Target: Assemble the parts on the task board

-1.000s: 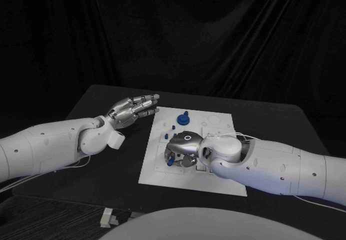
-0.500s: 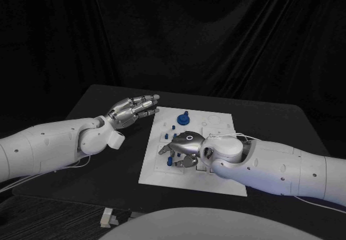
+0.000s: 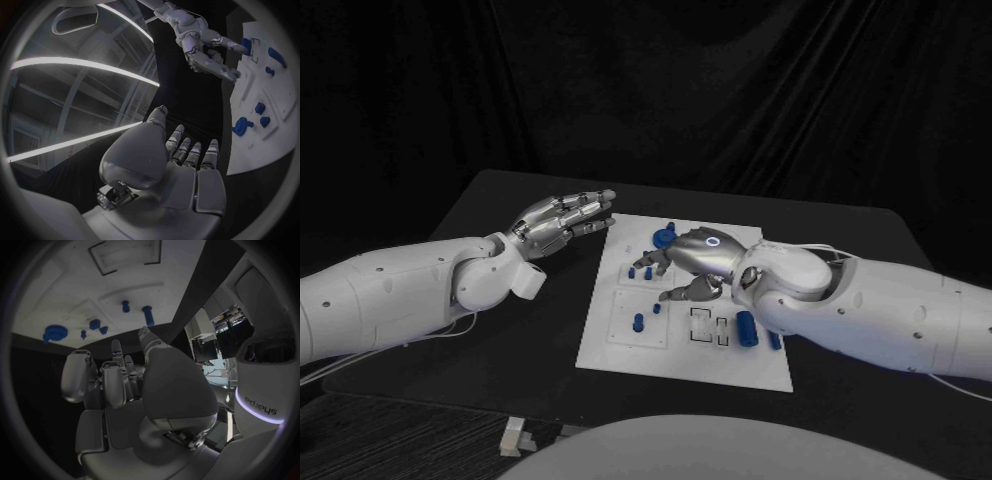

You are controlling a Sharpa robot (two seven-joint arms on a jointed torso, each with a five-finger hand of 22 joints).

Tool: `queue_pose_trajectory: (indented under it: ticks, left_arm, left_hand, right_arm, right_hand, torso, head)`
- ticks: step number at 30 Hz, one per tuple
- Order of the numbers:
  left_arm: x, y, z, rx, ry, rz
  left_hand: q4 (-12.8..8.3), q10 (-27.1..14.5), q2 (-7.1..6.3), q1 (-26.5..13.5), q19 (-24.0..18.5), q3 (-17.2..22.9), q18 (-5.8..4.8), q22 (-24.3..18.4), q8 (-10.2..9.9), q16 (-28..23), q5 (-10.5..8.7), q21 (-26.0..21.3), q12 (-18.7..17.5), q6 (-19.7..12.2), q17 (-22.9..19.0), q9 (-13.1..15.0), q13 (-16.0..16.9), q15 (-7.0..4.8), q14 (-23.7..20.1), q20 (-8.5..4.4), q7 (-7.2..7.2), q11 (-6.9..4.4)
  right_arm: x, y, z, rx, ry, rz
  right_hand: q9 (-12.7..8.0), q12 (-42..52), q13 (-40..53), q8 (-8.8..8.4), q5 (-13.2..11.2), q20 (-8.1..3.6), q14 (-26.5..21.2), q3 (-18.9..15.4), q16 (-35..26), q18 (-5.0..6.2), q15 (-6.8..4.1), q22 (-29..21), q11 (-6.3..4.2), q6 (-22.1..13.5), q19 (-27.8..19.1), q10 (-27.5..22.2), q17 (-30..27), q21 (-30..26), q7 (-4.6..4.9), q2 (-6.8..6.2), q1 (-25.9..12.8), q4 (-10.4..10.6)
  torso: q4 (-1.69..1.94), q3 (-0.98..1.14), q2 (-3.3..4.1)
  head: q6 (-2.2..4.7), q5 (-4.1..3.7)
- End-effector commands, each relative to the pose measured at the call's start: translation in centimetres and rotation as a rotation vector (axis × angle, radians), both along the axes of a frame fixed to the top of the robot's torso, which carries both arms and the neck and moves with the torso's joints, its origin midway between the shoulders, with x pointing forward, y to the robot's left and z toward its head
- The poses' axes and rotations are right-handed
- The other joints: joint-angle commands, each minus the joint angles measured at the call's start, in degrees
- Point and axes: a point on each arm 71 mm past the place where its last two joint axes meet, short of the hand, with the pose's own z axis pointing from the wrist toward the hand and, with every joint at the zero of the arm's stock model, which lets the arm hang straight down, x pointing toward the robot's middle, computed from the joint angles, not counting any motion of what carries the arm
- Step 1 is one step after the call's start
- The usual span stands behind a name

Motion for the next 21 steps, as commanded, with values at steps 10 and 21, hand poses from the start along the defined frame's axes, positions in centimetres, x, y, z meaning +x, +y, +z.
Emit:
queue_pose_trajectory:
  ticks: [10,21]
  left_arm:
    - [-0.1,0.3,0.0,0.001,-0.005,0.024]
    - [-0.1,0.1,0.0,-0.002,-0.003,0.018]
  left_hand:
    - [0.4,0.1,0.50,0.0,0.1,-0.3,0.86,0.4,0.6,0.7,-0.24,0.2,0.7,0.9,0.2,0.1,0.1,0.70,0.1,0.48,0.23,0.46]
    - [0.4,0.2,0.57,0.0,0.2,-0.3,0.97,0.5,0.7,0.9,-0.22,0.3,0.9,0.9,0.2,0.1,0.1,0.77,0.2,0.49,0.29,0.57]
  right_arm:
    - [3.6,-8.2,5.8,0.205,0.280,-0.427]
    - [3.7,-12.4,2.4,-0.228,0.530,-0.665]
  right_hand:
    - [2.0,11.7,4.2,5.00,0.7,-2.67,0.7,-2.1,-3.6,-0.99,-3.02,10.5,-4.06,14.7,2.3,9.6,-7.9,4.4,3.17,2.65,-1.2,1.1]
    - [7.5,80.4,80.0,10.12,0.5,-6.23,2.5,-8.1,-7.1,-1.80,-6.70,11.5,-8.08,25.8,3.7,26.0,-11.3,8.1,0.39,2.23,-11.6,4.6]
  torso:
    - [-0.04,0.00,0.00]
    - [-0.06,-0.02,-0.03]
  head:
    - [-0.01,-1.08]
    - [-0.01,-1.80]
